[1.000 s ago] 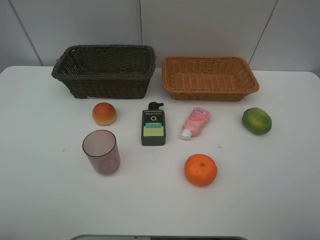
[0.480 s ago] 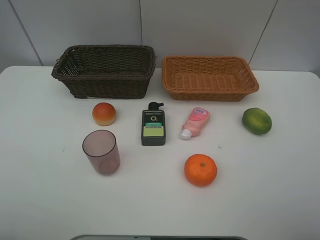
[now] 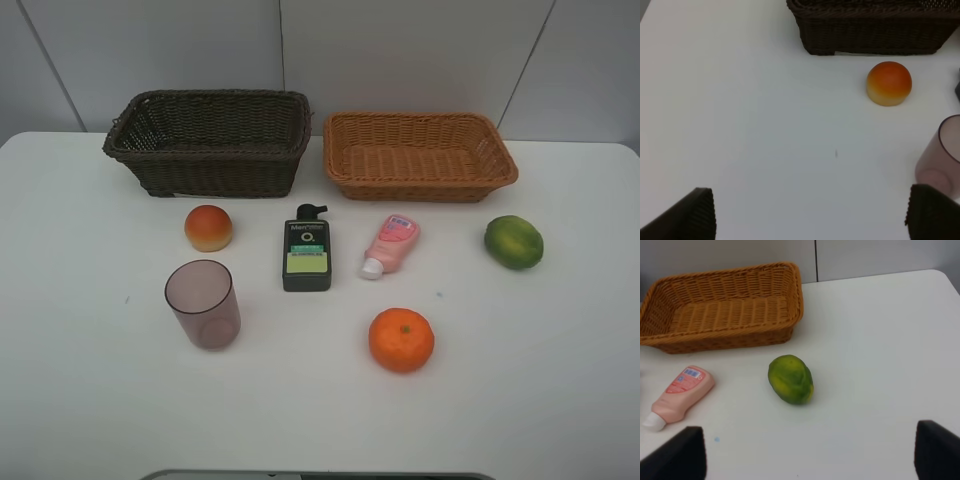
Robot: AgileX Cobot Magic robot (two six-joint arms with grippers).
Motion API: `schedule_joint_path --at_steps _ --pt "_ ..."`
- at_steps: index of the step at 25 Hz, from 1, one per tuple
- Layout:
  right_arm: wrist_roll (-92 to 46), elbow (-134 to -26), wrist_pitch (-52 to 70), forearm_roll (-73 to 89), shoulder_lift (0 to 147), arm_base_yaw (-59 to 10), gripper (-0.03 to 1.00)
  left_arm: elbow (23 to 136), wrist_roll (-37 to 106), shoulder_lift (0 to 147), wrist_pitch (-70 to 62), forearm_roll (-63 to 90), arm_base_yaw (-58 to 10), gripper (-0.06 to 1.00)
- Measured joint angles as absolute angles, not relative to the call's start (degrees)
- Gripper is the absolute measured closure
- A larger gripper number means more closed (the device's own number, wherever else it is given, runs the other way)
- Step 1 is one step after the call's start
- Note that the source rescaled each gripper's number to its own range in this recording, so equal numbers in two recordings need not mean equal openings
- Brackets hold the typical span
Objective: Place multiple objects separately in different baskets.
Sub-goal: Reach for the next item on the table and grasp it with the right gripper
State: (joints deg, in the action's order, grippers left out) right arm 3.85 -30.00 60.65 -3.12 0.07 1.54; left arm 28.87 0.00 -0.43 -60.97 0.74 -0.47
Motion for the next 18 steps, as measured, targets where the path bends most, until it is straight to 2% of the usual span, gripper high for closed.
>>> schedule_joint_path --at_steps 18 --pt "3.85 -30.00 60.65 -3.12 0.07 1.54 0.08 28.87 0.00 -0.43 -60.97 0.76 -0.47 0.02"
